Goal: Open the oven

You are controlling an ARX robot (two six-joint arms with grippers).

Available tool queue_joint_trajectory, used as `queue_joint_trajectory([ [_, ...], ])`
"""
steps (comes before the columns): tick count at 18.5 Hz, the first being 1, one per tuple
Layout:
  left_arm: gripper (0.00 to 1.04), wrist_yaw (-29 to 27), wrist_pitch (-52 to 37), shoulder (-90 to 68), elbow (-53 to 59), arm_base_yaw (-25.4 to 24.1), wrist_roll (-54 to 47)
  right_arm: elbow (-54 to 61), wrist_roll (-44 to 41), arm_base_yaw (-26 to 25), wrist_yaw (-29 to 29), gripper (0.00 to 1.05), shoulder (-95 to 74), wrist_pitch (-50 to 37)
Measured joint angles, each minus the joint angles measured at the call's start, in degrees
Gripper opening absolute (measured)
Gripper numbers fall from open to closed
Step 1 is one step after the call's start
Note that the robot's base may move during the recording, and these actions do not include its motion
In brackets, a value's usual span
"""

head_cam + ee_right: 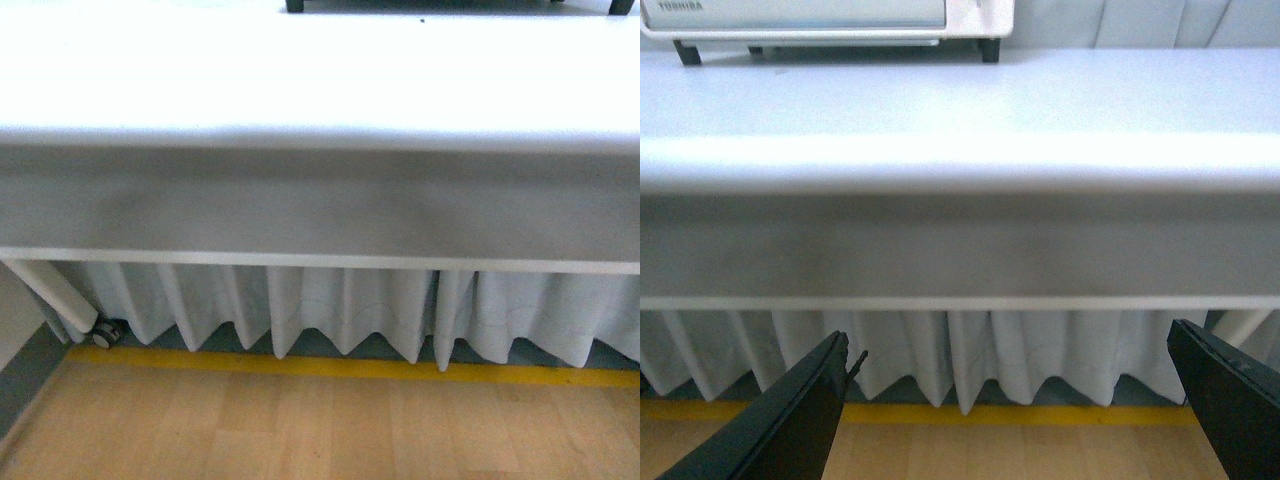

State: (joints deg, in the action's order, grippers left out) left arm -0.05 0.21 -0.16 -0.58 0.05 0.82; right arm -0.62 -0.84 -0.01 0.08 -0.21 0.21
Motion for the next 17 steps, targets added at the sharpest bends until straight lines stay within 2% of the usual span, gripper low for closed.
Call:
queue_joint_trajectory([
  [17, 0.98, 0.1, 0.0, 0.0, 0.0, 0.0, -0.1, 0.0, 0.0, 0.0, -0.1, 0.98, 0.0, 0.0],
])
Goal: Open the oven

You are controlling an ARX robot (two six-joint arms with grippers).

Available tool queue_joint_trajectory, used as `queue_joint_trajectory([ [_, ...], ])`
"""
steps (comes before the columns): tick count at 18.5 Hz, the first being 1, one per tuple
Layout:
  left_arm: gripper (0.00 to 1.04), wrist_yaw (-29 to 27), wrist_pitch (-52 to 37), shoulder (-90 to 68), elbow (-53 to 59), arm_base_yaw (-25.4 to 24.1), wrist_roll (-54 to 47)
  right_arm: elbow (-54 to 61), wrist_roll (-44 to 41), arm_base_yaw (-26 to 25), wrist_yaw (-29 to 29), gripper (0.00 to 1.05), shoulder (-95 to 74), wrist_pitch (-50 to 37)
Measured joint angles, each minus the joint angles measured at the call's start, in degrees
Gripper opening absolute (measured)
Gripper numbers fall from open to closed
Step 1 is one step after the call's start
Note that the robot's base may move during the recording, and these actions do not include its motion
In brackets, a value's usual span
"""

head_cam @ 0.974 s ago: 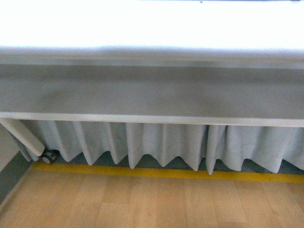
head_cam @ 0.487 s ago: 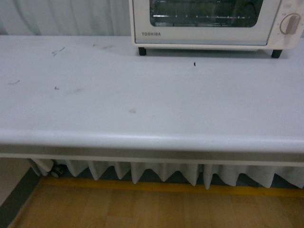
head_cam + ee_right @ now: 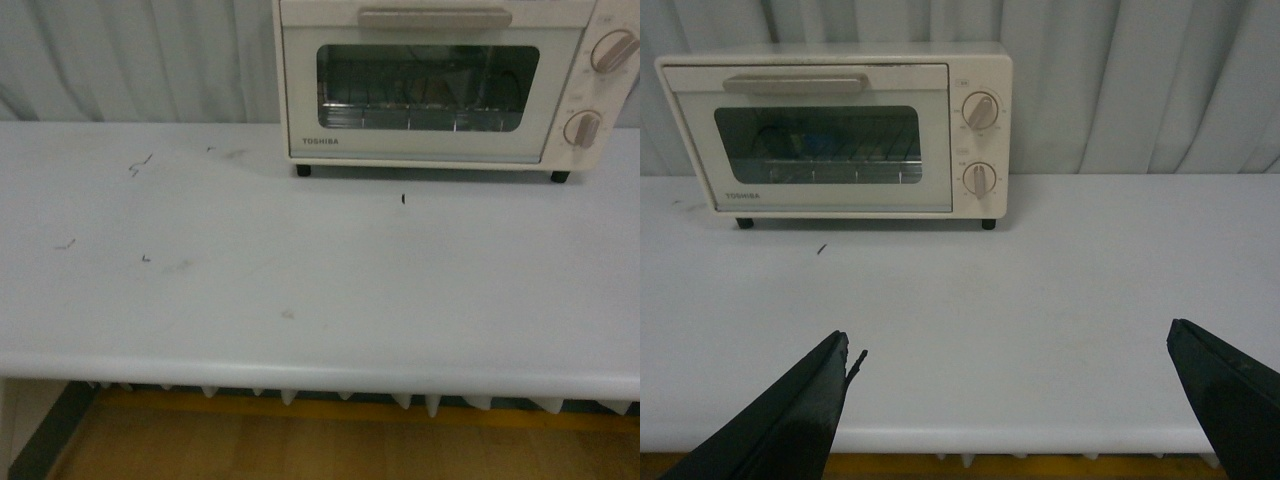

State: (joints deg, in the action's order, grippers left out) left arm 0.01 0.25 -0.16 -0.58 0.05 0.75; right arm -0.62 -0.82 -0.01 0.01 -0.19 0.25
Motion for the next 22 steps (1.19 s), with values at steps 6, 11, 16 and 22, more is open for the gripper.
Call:
queue_joint_trajectory([
  [6, 0.98, -0.1, 0.0, 0.0, 0.0, 0.0, 0.0, 0.0, 0.0, 0.0, 0.0, 0.98, 0.0, 0.0],
  [11, 0.98, 0.0, 0.0, 0.0, 0.0, 0.0, 0.0, 0.0, 0.0, 0.0, 0.0, 0.98, 0.0, 0.0],
  [16, 0.98, 0.0, 0.0, 0.0, 0.0, 0.0, 0.0, 0.0, 0.0, 0.0, 0.0, 0.98, 0.0, 0.0],
  [22, 0.98, 0.0, 0.0, 0.0, 0.0, 0.0, 0.0, 0.0, 0.0, 0.0, 0.0, 0.98, 0.0, 0.0],
])
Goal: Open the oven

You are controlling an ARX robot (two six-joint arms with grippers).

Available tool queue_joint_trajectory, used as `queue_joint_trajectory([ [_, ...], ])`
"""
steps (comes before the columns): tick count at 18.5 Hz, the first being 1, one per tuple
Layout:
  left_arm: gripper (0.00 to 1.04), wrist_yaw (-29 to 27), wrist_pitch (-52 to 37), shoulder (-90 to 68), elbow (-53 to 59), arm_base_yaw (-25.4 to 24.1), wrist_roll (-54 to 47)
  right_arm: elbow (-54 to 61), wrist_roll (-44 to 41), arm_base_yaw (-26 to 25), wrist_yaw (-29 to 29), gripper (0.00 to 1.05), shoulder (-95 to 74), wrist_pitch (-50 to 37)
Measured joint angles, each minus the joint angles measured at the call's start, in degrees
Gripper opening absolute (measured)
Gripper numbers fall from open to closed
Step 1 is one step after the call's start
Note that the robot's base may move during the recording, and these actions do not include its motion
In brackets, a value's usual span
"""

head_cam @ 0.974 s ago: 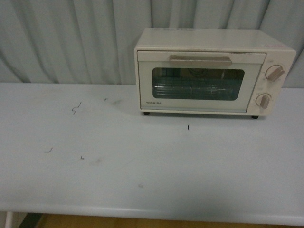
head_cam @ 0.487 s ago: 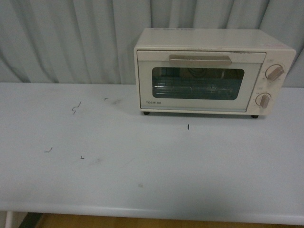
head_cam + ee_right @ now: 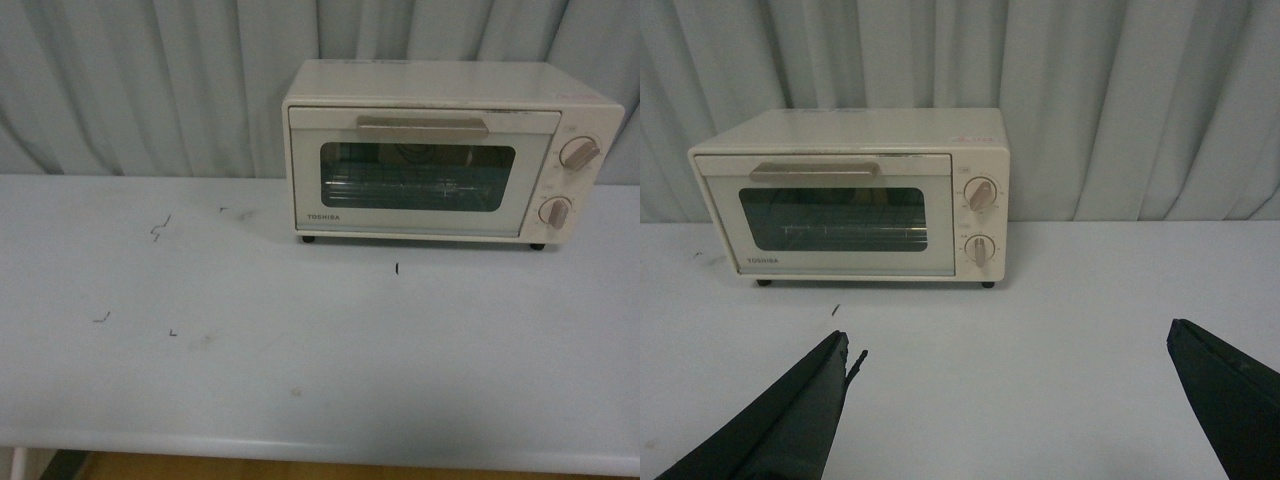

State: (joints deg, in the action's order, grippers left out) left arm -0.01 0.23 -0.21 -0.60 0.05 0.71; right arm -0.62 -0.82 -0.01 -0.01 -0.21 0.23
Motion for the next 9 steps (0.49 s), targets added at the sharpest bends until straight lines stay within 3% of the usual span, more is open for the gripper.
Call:
queue_joint_trajectory([
  [9, 0.98, 0.0, 0.0, 0.0, 0.0, 0.0, 0.0, 0.0, 0.0, 0.0, 0.0, 0.98, 0.0, 0.0],
])
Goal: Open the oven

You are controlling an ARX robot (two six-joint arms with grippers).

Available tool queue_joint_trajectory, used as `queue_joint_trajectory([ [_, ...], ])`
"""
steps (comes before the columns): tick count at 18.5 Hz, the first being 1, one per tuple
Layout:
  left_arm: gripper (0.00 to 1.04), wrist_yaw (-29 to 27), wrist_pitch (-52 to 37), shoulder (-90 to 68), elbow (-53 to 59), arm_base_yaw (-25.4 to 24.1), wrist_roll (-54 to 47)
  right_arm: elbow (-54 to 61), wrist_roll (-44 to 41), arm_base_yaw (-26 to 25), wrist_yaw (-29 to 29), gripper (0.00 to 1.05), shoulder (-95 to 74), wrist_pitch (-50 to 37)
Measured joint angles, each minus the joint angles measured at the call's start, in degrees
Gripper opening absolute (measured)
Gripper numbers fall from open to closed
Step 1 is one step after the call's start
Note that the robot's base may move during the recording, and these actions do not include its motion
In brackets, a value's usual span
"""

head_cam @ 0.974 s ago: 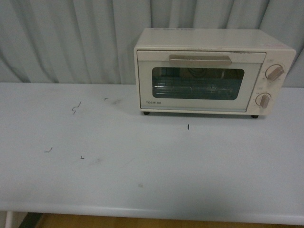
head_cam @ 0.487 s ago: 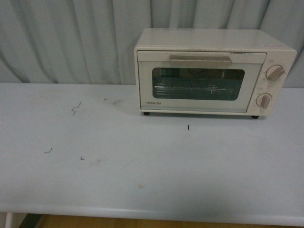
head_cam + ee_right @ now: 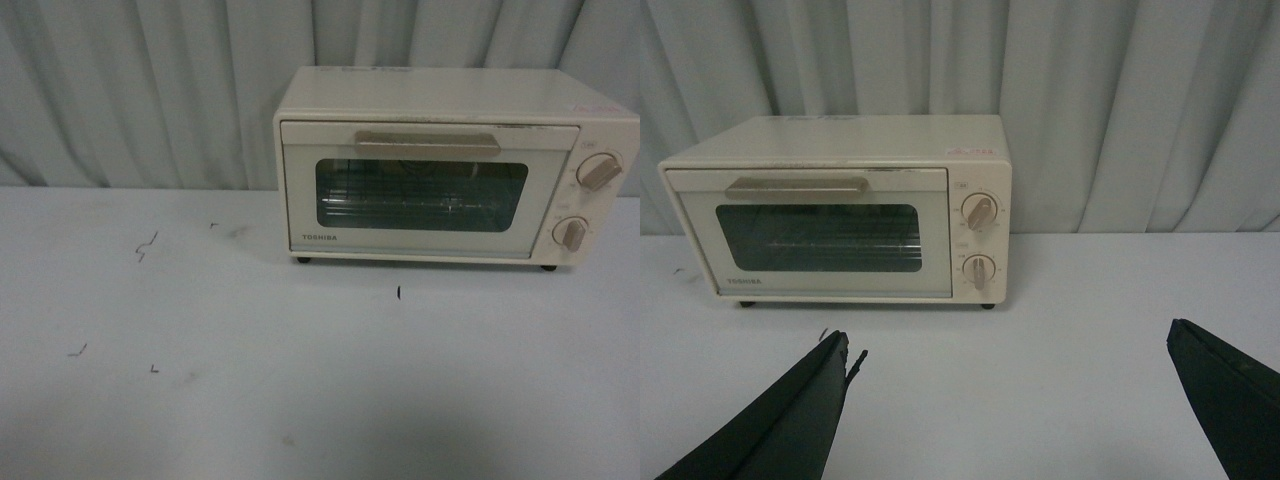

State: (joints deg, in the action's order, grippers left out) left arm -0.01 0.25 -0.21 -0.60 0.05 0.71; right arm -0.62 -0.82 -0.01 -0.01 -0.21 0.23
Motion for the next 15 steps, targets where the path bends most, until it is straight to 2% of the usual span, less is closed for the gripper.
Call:
queue_joint_trajectory([
  [15, 0.98, 0.0, 0.0, 0.0, 0.0, 0.0, 0.0, 0.0, 0.0, 0.0, 0.0, 0.98, 0.0, 0.0],
])
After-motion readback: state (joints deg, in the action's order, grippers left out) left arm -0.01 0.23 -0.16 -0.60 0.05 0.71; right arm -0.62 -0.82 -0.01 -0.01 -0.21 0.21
